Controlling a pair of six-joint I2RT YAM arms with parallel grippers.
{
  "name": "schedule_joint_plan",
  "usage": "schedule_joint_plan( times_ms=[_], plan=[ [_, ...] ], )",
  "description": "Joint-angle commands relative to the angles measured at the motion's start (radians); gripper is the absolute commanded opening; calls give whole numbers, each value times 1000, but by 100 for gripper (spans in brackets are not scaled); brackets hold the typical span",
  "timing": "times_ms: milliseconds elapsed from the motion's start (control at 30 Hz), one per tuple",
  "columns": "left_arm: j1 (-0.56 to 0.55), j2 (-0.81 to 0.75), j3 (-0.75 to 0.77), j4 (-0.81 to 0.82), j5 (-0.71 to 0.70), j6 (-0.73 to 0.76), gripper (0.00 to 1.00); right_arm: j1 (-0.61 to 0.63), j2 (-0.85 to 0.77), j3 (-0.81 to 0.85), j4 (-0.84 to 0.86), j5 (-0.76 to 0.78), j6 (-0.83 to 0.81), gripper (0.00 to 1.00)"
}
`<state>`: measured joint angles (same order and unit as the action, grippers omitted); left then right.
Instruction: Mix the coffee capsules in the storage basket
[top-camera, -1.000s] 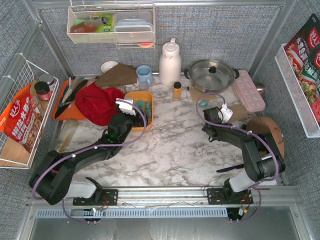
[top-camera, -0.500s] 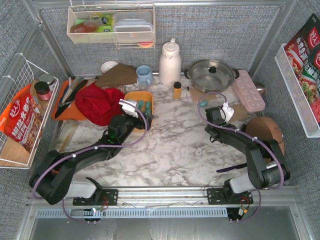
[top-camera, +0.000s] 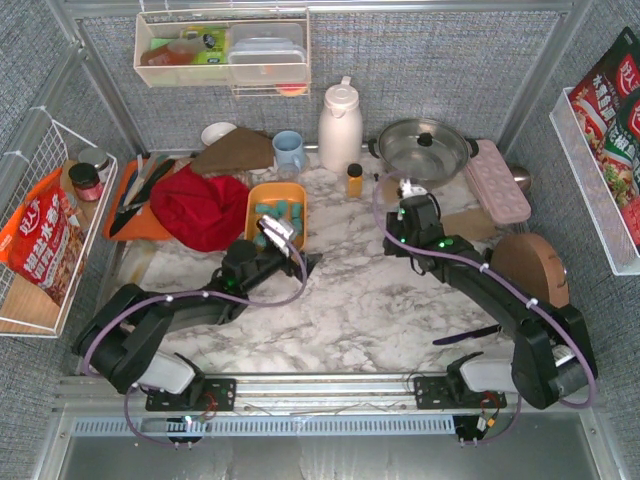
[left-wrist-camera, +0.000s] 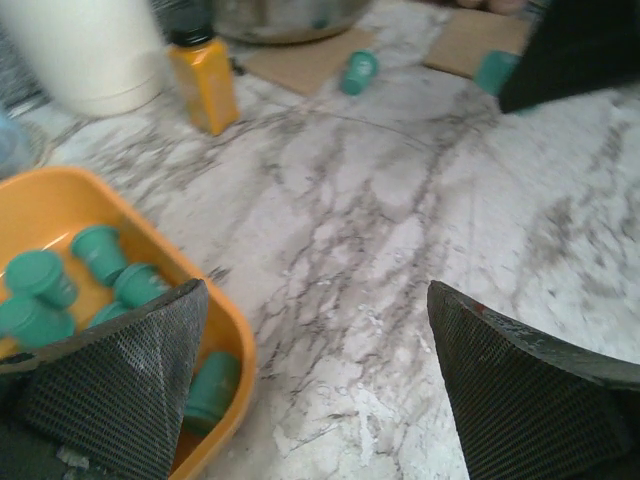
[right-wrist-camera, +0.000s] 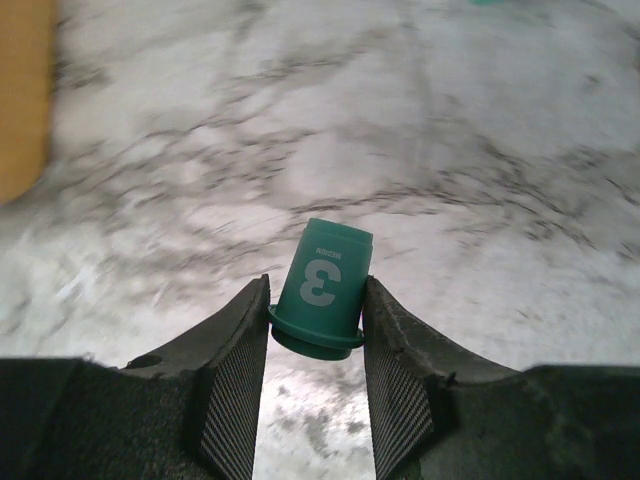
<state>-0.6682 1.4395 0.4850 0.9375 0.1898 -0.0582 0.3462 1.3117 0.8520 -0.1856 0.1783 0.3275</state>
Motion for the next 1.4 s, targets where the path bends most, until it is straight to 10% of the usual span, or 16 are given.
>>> schedule_joint_plan(
  times_ms=[0, 700, 1367],
  plan=[
    [-25, 38, -62, 311, 214, 170, 99, 75, -25, 45, -77, -183, -146, 23],
    [-229, 183, -133, 470, 161, 812, 91, 276, -41, 137, -215, -562, -296, 24],
    [-336, 202, -124, 527, 61, 968, 65, 280, -12, 191, -270, -628, -317, 28]
  ],
)
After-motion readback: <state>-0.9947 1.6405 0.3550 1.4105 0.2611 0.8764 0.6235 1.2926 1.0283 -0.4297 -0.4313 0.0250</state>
